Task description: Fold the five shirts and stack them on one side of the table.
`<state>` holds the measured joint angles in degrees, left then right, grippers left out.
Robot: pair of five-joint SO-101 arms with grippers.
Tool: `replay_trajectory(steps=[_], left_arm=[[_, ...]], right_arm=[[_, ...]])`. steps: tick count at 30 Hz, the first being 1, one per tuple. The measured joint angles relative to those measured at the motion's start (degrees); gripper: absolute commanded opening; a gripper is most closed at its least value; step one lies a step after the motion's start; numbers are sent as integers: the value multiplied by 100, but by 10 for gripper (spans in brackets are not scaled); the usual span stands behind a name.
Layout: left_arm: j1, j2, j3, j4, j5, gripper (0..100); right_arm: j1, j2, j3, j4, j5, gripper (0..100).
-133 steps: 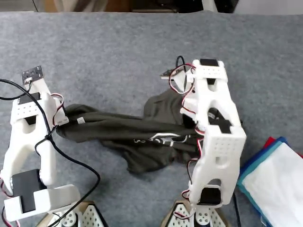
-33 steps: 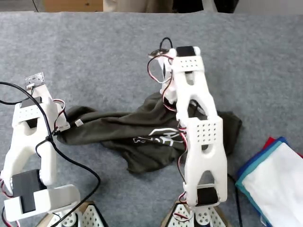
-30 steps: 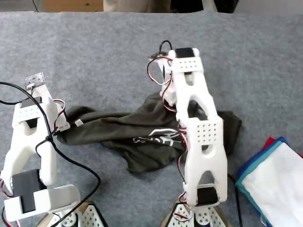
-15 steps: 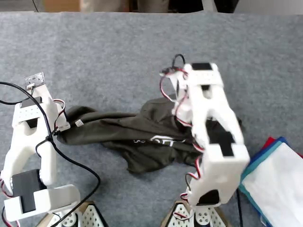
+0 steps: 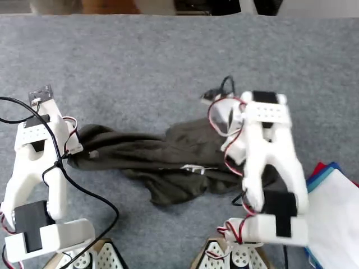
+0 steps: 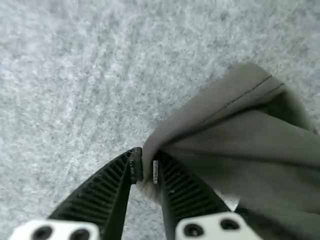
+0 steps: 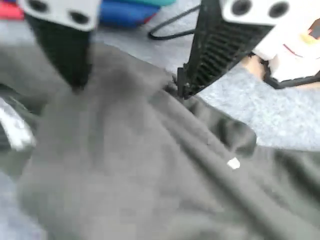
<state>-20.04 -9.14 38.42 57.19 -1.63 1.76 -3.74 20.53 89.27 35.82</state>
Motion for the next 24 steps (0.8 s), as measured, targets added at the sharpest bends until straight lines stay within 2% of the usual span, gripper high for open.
replay_trajectory(steps=[8,12,17,20,23,24], left_arm=[[0,0,0,0,0,19],[0,0,0,0,0,19],[0,0,0,0,0,19],[0,0,0,0,0,19],[0,0,0,0,0,19],[0,0,0,0,0,19]], right_arm=[[-158,53,-2769,1134,-53,353],[-431,844,-3912,1187,-273,353],[-1055,2576,-5011,1187,-607,345],[-1152,3745,-5820,1187,-809,225],[-1143,4659,-6444,1196,-993,12],[-1143,4791,-6497,1196,-1037,5]])
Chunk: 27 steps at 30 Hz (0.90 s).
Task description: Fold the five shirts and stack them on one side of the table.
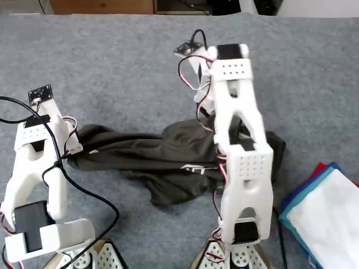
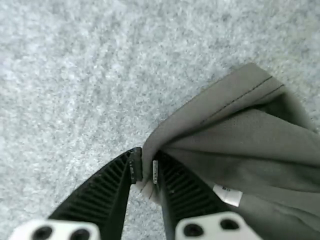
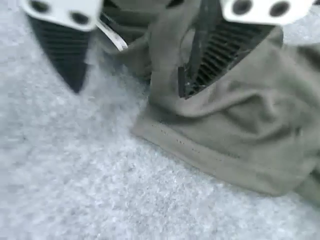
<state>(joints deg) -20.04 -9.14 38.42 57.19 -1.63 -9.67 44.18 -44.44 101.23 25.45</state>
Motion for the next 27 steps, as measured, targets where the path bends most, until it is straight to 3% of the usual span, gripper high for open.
replay_trajectory(steps=[2,5,13,23,27], left_arm=[[0,0,0,0,-70,19],[0,0,0,-9,-158,19],[0,0,0,-9,-167,19],[0,0,0,-9,-167,19],[0,0,0,-70,-167,19]], right_arm=[[0,62,-9,0,-53,36],[0,53,255,0,-62,3],[9,-1081,2251,-62,88,5],[659,-2620,5213,-1257,659,5],[730,-2971,5424,-1486,677,12]])
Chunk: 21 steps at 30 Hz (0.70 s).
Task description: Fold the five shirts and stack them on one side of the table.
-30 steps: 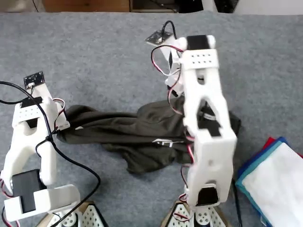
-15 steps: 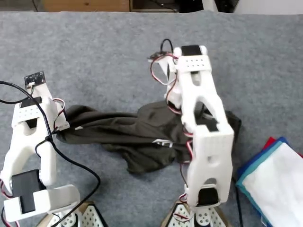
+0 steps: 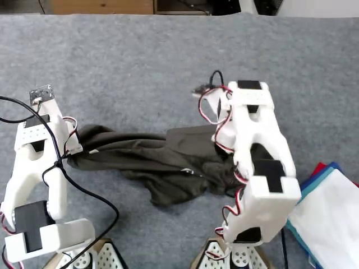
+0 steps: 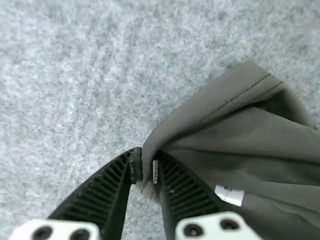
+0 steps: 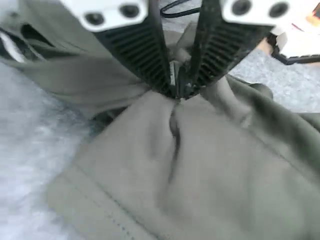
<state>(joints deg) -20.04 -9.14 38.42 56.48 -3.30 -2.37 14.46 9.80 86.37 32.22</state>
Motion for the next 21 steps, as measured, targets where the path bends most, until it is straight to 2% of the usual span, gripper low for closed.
replay_trajectory(steps=[7,13,21], left_arm=[[0,0,0,-53,0,19],[0,0,0,-53,0,19],[0,0,0,-53,0,19]], right_arm=[[9,-273,-1925,703,-378,231],[0,853,-3833,1222,-466,235],[-158,2813,-4862,1371,-765,235]])
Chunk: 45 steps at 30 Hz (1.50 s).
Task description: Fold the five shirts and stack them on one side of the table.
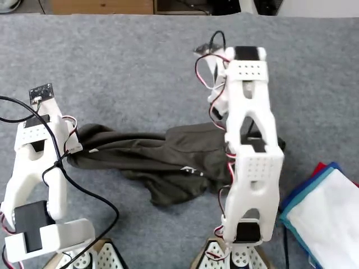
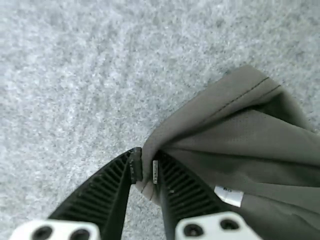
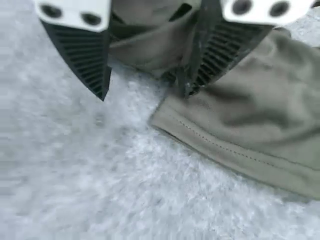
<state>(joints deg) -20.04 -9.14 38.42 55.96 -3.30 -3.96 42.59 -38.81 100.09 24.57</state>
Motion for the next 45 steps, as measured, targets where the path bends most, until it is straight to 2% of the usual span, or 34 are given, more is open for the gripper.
replay_trajectory(steps=[11,17,27,34,45], left_arm=[[0,0,0,0,0,19],[0,0,0,0,0,19],[0,431,237,-440,0,19],[0,554,220,-457,0,19],[0,554,220,-457,0,19]], right_arm=[[0,457,-9,-9,0,235],[-9,905,-26,-220,-237,235],[-79,1055,-158,-360,-343,230],[-62,1055,-176,-510,-343,12],[-88,1090,-360,-431,-343,4]])
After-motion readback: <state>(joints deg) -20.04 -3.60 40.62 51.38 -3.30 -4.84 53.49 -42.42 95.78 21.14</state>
